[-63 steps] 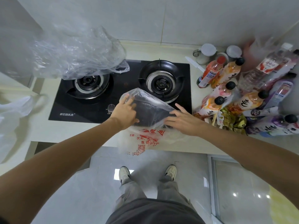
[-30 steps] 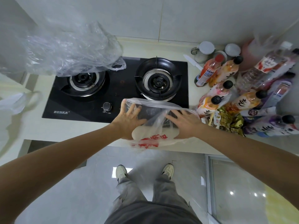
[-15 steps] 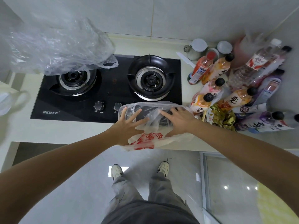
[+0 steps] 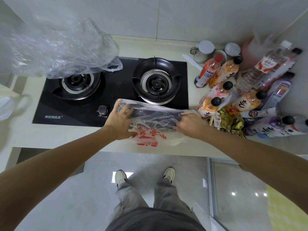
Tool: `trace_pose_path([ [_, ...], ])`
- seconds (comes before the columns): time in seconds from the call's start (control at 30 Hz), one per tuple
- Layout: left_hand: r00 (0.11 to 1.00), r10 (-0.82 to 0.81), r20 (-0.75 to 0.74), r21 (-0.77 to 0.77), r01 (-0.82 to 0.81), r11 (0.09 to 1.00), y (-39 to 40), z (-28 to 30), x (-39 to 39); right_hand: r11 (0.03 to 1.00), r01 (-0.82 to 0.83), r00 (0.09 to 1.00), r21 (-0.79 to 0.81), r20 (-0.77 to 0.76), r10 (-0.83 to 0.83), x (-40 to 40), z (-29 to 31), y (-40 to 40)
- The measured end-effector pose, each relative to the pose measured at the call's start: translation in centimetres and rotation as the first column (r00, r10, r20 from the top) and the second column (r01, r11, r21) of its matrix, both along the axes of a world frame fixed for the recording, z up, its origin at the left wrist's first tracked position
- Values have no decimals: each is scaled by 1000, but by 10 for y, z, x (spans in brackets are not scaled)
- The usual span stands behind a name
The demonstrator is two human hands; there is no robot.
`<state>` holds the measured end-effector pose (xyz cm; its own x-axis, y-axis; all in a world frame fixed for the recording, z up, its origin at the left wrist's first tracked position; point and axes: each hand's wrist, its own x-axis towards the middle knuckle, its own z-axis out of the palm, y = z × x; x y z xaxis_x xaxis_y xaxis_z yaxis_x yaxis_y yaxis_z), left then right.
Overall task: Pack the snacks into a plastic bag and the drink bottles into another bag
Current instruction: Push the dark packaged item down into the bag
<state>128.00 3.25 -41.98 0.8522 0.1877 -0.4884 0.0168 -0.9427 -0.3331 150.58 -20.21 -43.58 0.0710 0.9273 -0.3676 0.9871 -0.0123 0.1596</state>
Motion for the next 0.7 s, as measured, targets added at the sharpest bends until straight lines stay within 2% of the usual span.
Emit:
trace_pose_path([
  [0.1, 1000, -5, -16, 27, 6, 1000, 4, 7, 2, 997, 9, 999, 79, 38, -12, 3, -6, -3],
  [0.23, 998, 9, 65, 11, -10, 1000, 6, 4, 5, 976, -45, 998, 211, 45, 36, 0, -13, -7],
  [0.33, 996, 36, 87, 25, -38, 999, 7, -2, 7, 964, 77, 995, 256, 48, -93, -8, -16, -4],
  [0.43, 990, 105, 98, 54, -111, 992, 2, -9, 9, 962, 221, 974, 158, 22, -227, -16, -20, 4],
  [0.57, 983, 176, 45, 111, -180, 977, -6, -14, 11, 969, 241, 970, 61, -29, -240, -21, -20, 7],
  [0.7, 985, 161, 58, 114, -166, 979, -9, -23, 10, 952, 297, 948, -78, -97, -304, -21, -19, 11],
])
